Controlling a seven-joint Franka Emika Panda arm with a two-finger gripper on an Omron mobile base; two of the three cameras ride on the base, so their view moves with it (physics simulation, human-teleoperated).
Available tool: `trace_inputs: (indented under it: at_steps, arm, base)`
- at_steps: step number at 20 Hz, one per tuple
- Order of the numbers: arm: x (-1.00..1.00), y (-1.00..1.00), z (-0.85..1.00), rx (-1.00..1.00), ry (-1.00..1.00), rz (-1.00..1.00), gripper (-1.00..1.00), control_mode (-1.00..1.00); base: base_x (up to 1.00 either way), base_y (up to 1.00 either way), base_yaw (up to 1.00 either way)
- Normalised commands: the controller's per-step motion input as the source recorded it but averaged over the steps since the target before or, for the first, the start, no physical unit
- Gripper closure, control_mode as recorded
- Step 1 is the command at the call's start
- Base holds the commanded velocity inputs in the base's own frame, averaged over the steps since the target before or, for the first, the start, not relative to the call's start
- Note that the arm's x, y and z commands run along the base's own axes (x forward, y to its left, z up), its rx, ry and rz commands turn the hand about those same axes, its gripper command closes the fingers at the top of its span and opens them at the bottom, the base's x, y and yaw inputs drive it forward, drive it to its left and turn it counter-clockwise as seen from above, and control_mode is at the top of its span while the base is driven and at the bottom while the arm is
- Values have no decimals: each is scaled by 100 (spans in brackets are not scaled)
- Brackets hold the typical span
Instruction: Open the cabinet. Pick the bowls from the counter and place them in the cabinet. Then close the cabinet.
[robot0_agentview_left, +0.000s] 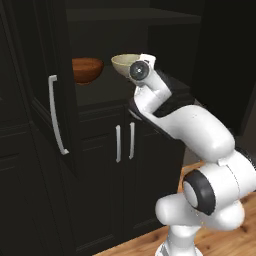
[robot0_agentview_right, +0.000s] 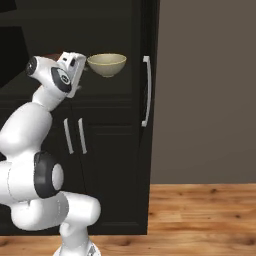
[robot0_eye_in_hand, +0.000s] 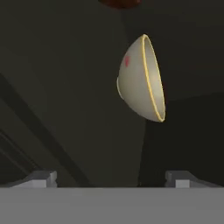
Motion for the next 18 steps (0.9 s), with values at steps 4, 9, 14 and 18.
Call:
trace_inputs:
  at_steps: [4,9,14,18]
  arm:
    - [-100,12,0,0,-45,-3,-100,-100]
    - [-100,10,2,0,-43,-1,-100,-100]
    - [-100,6,14,10,-39,-5,-100,-100]
    - [-88,24,7,19,-17,-10,-100,-100]
  base:
    - [0,0,0]
    - [0,0,0]
    - [0,0,0]
    - [0,0,0]
